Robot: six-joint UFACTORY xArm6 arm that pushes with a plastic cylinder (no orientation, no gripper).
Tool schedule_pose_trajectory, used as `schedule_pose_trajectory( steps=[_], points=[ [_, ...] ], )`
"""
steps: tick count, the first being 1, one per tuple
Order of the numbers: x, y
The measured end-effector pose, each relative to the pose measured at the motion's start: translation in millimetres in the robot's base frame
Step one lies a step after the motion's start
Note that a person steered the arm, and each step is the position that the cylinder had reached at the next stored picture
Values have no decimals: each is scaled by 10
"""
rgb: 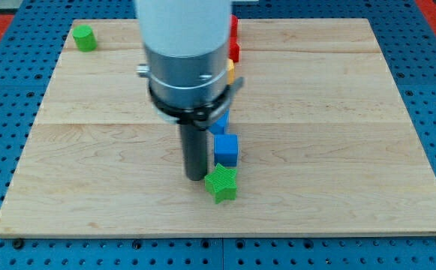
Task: Push the green circle in between the red star and the red circle
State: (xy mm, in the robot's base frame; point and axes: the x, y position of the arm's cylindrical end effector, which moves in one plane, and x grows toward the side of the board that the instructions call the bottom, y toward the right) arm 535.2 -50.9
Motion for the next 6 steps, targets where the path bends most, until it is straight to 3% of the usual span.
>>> schedule_pose_trajectory(
  steps=[1, 4, 5, 6],
  points=[
    [110, -660],
    [-2136, -2094],
    [-2623, -2175],
    [-2932, -1835]
  ],
)
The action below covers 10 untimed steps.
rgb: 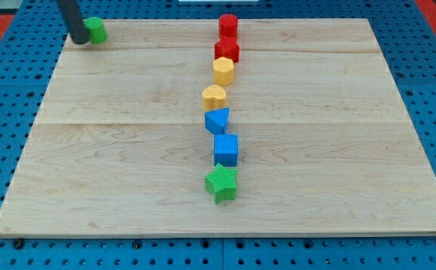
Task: Push the green circle in between the red star and the red circle
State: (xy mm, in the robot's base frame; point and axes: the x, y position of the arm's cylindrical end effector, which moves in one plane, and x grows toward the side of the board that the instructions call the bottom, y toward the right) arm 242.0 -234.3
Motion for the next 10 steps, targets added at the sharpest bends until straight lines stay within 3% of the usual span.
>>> schedule_pose_trajectory(
  steps=[2, 3, 4, 5, 6, 8, 10],
  points=[
    [-185, -556],
    [-503, -429],
    [-508, -144],
    [-426, 793],
    [-205, 1210],
    [-17, 717],
    [163, 1589]
  ],
)
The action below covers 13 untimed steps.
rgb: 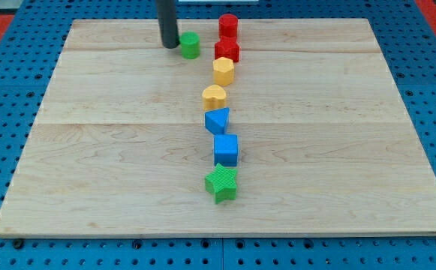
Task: Push the green circle in between the red star and the red circle
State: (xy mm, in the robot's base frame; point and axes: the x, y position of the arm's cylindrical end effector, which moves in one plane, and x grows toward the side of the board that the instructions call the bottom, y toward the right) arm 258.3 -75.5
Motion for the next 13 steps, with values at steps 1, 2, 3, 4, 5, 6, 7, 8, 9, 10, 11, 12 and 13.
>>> schedule_pose_trajectory(
  steps=[1, 2, 3, 4, 5, 6, 7, 8, 9, 10, 11, 12, 13],
  points=[
    [105, -61],
    [270, 67],
    [255, 67],
    [158, 233],
    [95, 373],
    [44, 111],
    [-26, 90],
    [-31, 192],
    [-82, 260],
    [-104, 260],
    [-104, 291],
    [-105, 292],
    [-105, 342]
  ],
)
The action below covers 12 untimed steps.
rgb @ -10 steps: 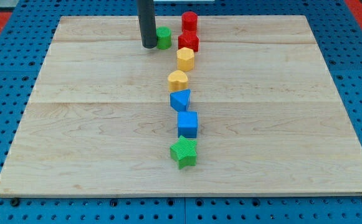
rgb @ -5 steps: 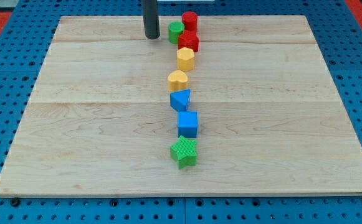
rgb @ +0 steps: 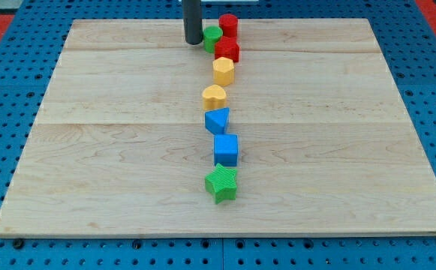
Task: Push the green circle in between the red star and the red circle
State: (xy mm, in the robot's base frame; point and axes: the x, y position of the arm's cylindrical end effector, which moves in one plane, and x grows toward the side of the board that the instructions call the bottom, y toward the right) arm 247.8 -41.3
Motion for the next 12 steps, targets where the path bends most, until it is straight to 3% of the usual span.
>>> schedule_pose_trajectory(
  steps=[11, 12],
  points=[
    [-2, 298],
    [-193, 159]
  ],
)
